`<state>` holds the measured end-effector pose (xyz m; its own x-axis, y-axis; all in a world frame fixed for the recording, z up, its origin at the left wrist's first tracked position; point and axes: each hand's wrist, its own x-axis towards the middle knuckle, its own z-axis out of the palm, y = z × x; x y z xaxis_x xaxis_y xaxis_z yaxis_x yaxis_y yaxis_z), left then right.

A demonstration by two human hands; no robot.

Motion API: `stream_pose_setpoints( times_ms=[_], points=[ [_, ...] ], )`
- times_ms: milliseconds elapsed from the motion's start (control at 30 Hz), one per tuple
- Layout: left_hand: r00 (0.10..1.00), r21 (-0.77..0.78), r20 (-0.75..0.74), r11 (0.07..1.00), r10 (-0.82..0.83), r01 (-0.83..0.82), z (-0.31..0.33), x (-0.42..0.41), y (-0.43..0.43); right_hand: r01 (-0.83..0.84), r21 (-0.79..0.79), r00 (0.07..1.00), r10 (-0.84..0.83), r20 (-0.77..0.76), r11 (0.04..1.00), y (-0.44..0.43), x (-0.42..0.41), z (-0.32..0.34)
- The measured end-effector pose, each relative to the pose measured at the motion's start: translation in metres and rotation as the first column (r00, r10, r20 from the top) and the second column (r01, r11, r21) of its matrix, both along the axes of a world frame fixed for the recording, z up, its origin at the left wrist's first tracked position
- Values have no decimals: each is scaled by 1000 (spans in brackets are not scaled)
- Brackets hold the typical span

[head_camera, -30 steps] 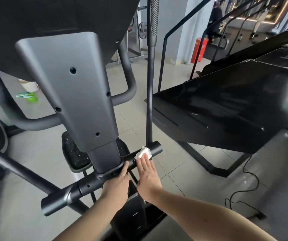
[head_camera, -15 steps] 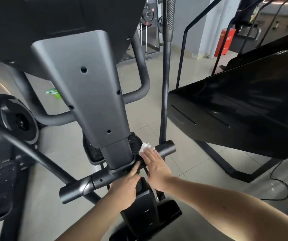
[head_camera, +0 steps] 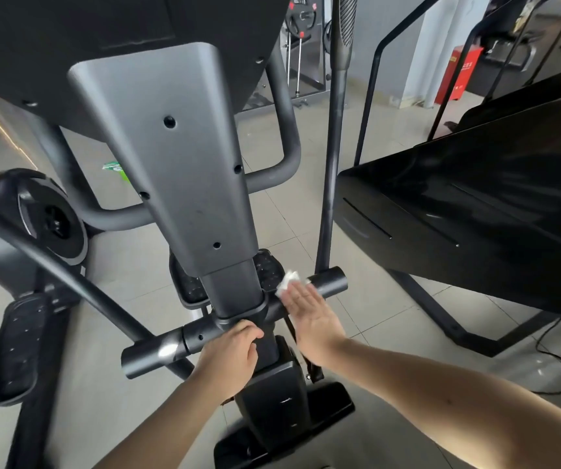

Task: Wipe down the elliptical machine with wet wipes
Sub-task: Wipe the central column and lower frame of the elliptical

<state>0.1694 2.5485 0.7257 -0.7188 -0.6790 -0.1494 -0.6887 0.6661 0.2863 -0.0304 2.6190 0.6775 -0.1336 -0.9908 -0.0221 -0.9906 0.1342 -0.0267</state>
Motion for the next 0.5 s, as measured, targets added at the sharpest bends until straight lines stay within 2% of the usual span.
stream_pose_setpoints(
  times_ms=[100,200,233,333,433,500],
  points=[
    [999,16,-8,999,41,-41,-2,0,-1,240,-42,965,-234,121,970,3,-32,1],
    [996,31,-15,996,90,-89,-4,2,-3,367,-55,910,-347,227,928,2,-29,-3],
    [995,30,-14,995,96,-96,-4,2,-3,365,-43,905,-344,250,930,0,-19,-6],
    [995,18,-23,995,94,-94,-3,2,-5,222,-58,967,-212,139,973,2,28,-22],
    [993,23,-33,994,110,-109,-3,0,-8,217,-157,917,-146,372,963,9,51,-35],
    [992,33,-39,992,119,-118,-2,-1,-9,348,-154,839,-234,491,925,9,41,-28]
  ],
)
